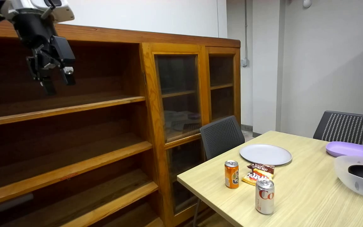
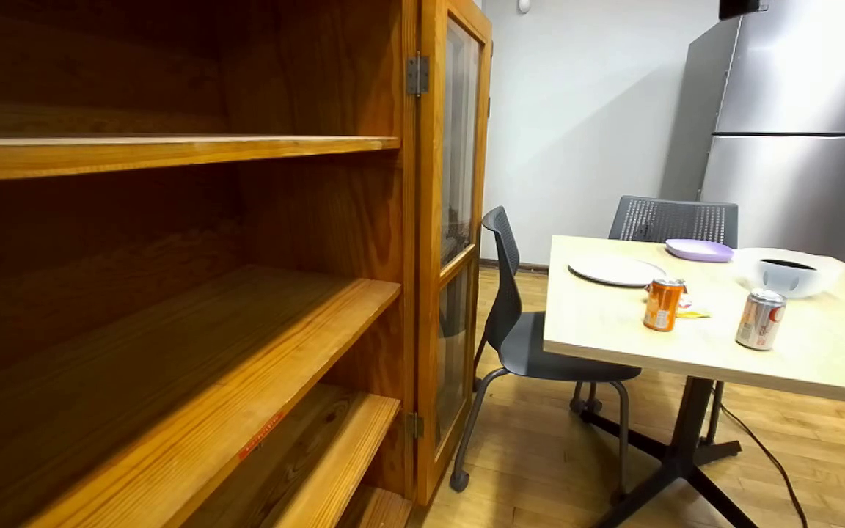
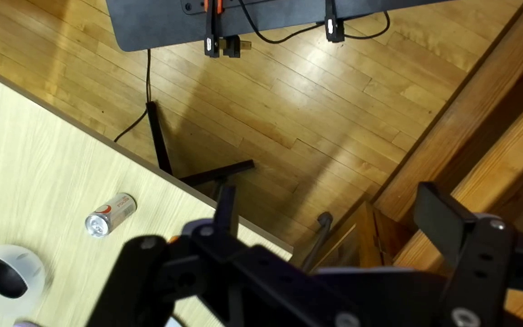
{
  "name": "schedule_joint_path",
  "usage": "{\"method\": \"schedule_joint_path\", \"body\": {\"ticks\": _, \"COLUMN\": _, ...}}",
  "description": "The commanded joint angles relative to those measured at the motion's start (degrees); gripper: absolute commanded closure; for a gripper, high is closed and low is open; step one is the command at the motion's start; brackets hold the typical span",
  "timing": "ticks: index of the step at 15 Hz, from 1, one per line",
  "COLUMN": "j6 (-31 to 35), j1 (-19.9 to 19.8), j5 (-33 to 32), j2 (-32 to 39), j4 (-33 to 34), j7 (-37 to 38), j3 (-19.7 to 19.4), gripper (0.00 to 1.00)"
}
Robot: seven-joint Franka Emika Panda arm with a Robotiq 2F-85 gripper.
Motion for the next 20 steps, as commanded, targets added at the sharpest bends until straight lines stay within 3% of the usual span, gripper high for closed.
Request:
{"method": "schedule_joint_path", "body": {"ticks": 1, "j6": 5.69, "j1": -0.14, "j5": -1.59, "j2": -1.71, "j4": -3.32, "j7": 4.36, "j3": 0.47, "gripper": 0.0}}
{"method": "schedule_joint_path", "body": {"ticks": 20, "j6": 26.62, "j1": -4.66, "j5": -11.09, "j2": 0.0, "j4": -15.05, "j7": 22.81, "j3": 1.34, "gripper": 0.0}}
